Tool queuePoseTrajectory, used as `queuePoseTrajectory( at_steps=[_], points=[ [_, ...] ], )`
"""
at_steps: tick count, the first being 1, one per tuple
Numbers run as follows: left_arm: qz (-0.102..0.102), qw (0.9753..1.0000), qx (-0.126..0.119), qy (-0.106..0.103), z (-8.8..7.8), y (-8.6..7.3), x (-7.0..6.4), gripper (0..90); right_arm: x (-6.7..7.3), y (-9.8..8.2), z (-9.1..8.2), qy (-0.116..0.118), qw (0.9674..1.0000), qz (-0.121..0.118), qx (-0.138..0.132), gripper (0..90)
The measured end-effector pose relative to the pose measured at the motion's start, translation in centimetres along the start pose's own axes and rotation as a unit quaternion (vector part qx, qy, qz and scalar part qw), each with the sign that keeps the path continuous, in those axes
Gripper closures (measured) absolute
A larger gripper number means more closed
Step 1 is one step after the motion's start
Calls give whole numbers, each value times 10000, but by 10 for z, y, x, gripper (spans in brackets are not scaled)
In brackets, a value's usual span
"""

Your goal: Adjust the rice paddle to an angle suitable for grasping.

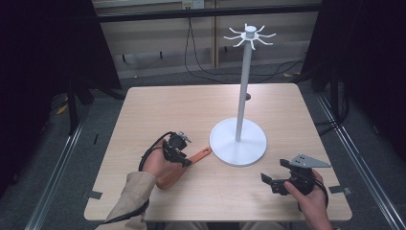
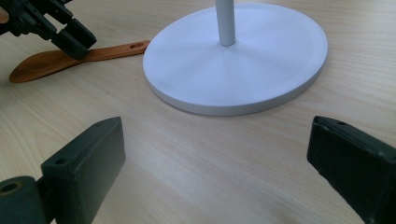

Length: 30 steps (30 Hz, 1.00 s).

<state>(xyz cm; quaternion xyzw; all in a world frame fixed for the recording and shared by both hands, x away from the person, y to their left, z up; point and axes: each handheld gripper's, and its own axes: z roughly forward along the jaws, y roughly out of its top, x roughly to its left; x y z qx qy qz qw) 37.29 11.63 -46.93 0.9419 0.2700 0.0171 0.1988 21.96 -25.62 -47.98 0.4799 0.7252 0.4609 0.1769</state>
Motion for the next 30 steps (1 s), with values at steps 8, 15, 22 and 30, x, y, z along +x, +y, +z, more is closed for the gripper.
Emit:
queuePoseTrajectory(
  at_steps=[8, 15, 22, 30],
  points=[
    [226, 9987, 455, -57, 9, 18, -5, 608, -3, -5, -7, -79, 10000, 16, 21, 40],
    [246, 9960, 849, 92, 11, 29, -10, 661, -3, -9, -12, -121, 9999, 49, 49, 41],
    [128, 9970, 753, 115, 8, 24, -11, 663, -3, -8, -14, -132, 9999, 59, 14, 41],
    [-154, 9997, 129, 119, -22, 21, -6, 663, -2, -7, -9, -94, 9999, 33, 20, 41]
  ],
)
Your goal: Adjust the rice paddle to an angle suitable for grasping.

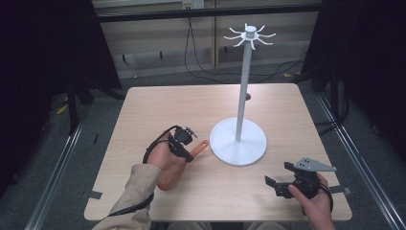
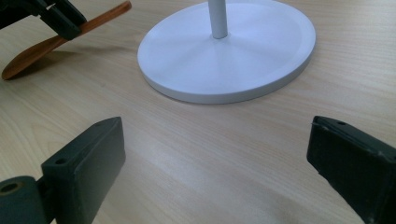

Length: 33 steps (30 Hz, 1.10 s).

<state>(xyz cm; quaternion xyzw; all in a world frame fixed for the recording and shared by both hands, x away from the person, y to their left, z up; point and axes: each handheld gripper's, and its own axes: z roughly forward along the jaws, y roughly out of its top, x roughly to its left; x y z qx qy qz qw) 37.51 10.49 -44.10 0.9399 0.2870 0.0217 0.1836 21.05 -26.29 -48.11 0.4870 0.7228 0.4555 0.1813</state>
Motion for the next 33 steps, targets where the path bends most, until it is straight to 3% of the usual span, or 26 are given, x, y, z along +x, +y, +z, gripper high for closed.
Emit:
queuePoseTrajectory(
  at_steps=[1, 3, 7, 12, 13, 17, 27, 31, 33],
  points=[
    [37, 10000, -87, 22, -4, -1, 1, 663, 0, 0, 0, -7, 10000, -1, -7, 41],
    [-163, 9987, -484, -67, -11, -5, 2, 664, 1, 1, 1, 4, 10000, -15, -11, 41],
    [-342, 9930, -1120, -176, -22, -14, 5, 664, 2, 2, 2, 20, 10000, -14, -14, 41],
    [-535, 9820, -1799, -225, -33, -27, 4, 664, 4, 3, 5, 66, 10000, -47, -20, 41],
    [-511, 9813, -1844, -230, -34, -29, 4, 664, 4, 3, 5, 72, 10000, -48, -12, 41],
    [-665, 9695, -2337, -331, -41, -39, 2, 664, 6, 4, 7, 80, 9999, -71, -9, 41],
    [-765, 9501, -3009, -291, -53, -60, -3, 664, 9, 4, 11, 119, 9998, -128, 19, 41],
    [-766, 9467, -3114, -308, -55, -62, -7, 663, 12, 4, 13, 133, 9998, -176, 24, 42],
    [-769, 9437, -3206, -279, -56, -63, -9, 664, 13, 5, 14, 168, 9996, -204, 32, 42]
  ],
)
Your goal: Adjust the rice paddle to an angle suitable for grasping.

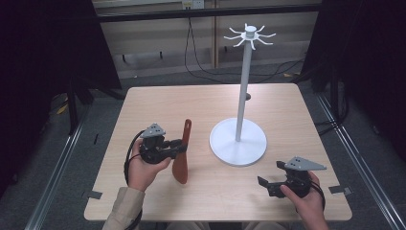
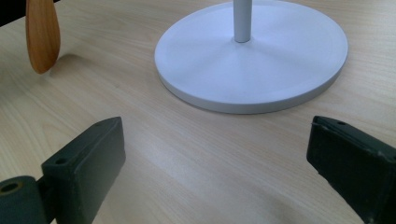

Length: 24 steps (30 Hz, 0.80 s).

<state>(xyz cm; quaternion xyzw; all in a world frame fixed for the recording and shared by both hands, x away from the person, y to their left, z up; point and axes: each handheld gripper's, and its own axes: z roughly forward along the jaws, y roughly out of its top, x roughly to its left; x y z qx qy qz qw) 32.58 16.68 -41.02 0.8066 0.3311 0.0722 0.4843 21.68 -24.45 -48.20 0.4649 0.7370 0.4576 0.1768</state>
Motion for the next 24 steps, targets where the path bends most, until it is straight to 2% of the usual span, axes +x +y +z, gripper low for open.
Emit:
queuePoseTrajectory(
  at_steps=[2, 6, 9, 10, 13, 18, 24],
  points=[
    [43, 9999, -145, 55, -4, 1, -2, 664, 1, 1, 1, 8, 10000, -25, -11, 42],
    [-1, 9997, -263, 1, -7, 3, -3, 664, 3, 2, 3, 35, 10000, -39, -22, 42],
    [35, 9995, -320, 30, -9, 4, -6, 664, 7, 4, 5, 26, 9998, -181, 16, 42],
    [-8, 9992, -388, 6, -9, 4, -7, 664, 8, 4, 6, 45, 9997, -225, 2, 41],
    [14, 9988, -488, 10, -11, 7, -8, 664, 13, 8, 8, 107, 9996, -266, -77, 39],
    [-57, 9976, -687, -37, -15, 14, -13, 664, 24, 14, 15, 158, 9989, -426, -135, 39],
    [14, 9970, -767, 71, -15, 19, -21, 664, 43, 25, 28, 335, 9976, -550, -245, 48]
  ],
)
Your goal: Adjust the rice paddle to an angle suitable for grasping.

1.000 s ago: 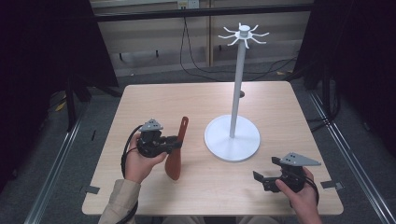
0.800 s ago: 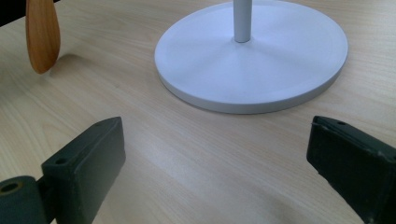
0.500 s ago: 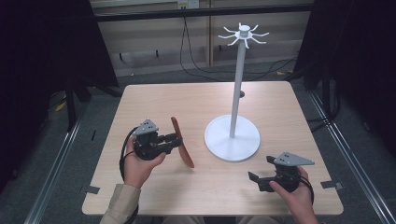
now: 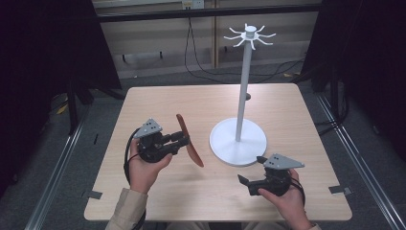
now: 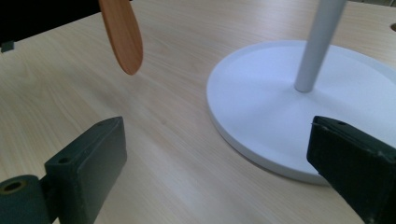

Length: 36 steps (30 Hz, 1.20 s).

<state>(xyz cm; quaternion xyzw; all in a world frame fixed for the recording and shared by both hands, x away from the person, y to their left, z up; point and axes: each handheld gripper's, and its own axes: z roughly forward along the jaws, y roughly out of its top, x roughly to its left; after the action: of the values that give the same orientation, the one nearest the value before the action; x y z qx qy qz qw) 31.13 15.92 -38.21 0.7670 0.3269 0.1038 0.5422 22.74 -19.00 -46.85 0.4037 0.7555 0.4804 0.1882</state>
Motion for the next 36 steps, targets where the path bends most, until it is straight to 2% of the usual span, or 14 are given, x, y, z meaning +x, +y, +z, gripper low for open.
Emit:
queuePoseTrajectory(
  at_steps=[9, 13, 17, 19, 21, 23, 24, 26, 28, 29, 31, 32, 34, 36],
  points=[
    [59, 10000, -19, 3, 2, 7, -15, 664, 32, 15, 28, 363, 9991, -91, -199, 163],
    [45, 10000, -15, -30, 4, 7, -23, 663, 47, 19, 40, 461, 9983, -270, -250, 267],
    [82, 9999, -54, -55, 3, 8, -33, 663, 56, 25, 51, 535, 9976, -317, -317, 394],
    [-13, 9999, -86, -144, 4, 7, -35, 663, 60, 27, 56, 566, 9973, -322, -335, 480],
    [-8, 9998, -67, -168, 5, 7, -38, 663, 63, 29, 61, 583, 9971, -318, -375, 506],
    [-17, 9998, -75, -200, 6, 6, -39, 663, 64, 30, 65, 586, 9971, -328, -355, 545],
    [-27, 9998, -64, -206, 6, 6, -40, 663, 65, 31, 69, 641, 9965, -339, -415, 632],
    [-37, 9997, -67, -229, 7, 6, -41, 663, 65, 31, 69, 597, 9968, -344, -404, 661],
    [23, 9997, -55, -219, 8, 5, -42, 662, 63, 30, 72, 694, 9960, -332, -447, 792],
    [51, 9997, -61, -242, 9, 5, -42, 661, 62, 31, 71, 639, 9963, -349, -462, 840],
    [92, 9996, -106, -231, 9, 3, -41, 661, 60, 31, 69, 783, 9953, -363, -440, 843],
    [148, 9996, -107, -231, 8, 3, -40, 706, 59, 32, 68, 751, 9955, -386, -439, 844],
    [142, 9994, -188, -235, 7, 2, -37, 644, 53, 32, 65, 804, 9953, -267, -475, 845],
    [212, 9995, -150, -178, 7, -1, -35, 508, 48, 33, 61, 758, 9955, -248, -509, 845]
  ],
)
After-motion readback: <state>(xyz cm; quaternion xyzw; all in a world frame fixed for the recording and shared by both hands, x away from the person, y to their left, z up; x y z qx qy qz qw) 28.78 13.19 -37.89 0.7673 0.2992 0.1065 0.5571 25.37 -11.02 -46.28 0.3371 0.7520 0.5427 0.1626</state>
